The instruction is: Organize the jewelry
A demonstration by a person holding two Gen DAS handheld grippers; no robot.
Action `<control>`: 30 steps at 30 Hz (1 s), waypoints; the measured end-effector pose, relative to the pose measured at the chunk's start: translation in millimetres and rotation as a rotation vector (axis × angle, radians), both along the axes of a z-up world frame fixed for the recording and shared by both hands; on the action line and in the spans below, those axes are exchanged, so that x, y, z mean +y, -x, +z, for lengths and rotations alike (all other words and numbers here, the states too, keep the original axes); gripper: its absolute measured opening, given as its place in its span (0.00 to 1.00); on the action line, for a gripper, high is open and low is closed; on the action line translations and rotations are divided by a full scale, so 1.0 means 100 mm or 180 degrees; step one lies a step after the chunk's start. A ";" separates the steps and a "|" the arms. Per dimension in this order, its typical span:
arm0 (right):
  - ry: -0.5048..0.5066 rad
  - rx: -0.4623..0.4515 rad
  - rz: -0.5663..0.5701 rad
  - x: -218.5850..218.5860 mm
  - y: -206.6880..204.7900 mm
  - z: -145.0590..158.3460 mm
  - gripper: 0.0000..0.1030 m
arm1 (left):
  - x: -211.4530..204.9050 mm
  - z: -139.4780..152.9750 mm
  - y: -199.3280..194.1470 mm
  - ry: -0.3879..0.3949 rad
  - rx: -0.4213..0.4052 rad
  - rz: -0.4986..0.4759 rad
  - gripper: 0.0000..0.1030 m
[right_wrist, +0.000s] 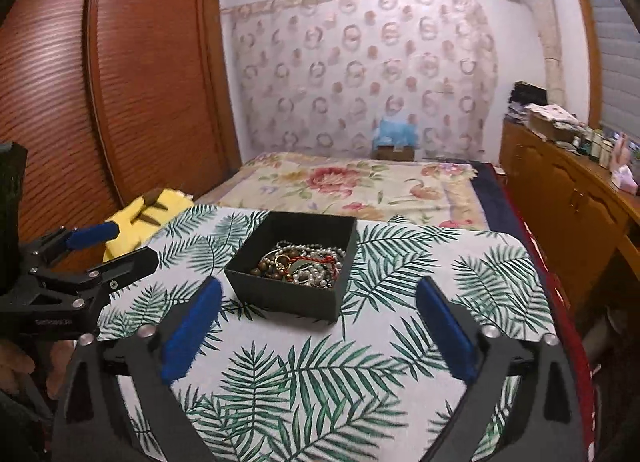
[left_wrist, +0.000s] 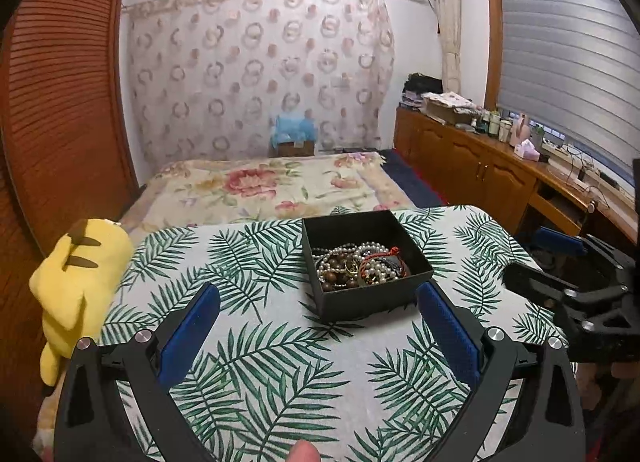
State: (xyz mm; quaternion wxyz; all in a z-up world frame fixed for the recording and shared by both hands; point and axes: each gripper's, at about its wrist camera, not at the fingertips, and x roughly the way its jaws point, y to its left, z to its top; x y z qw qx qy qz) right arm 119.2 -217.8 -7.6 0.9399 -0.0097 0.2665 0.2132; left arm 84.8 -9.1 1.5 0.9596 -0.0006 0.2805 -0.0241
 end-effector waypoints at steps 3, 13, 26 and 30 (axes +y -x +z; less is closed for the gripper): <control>-0.0052 -0.0010 -0.0113 -0.09 0.08 0.03 0.98 | -0.02 0.04 0.09 -0.0014 -0.0049 0.0046 0.93; 0.0018 -0.0190 -0.0430 -0.21 0.40 0.08 0.98 | 0.08 0.03 0.35 -0.0039 -0.0030 0.0193 0.93; 0.0000 -0.0197 -0.0458 -0.24 0.48 0.08 0.98 | 0.12 0.06 0.47 -0.0110 -0.0073 0.0237 0.93; -0.0011 -0.0184 -0.0457 -0.25 0.48 0.06 0.98 | 0.11 0.06 0.47 -0.0113 -0.0075 0.0244 0.93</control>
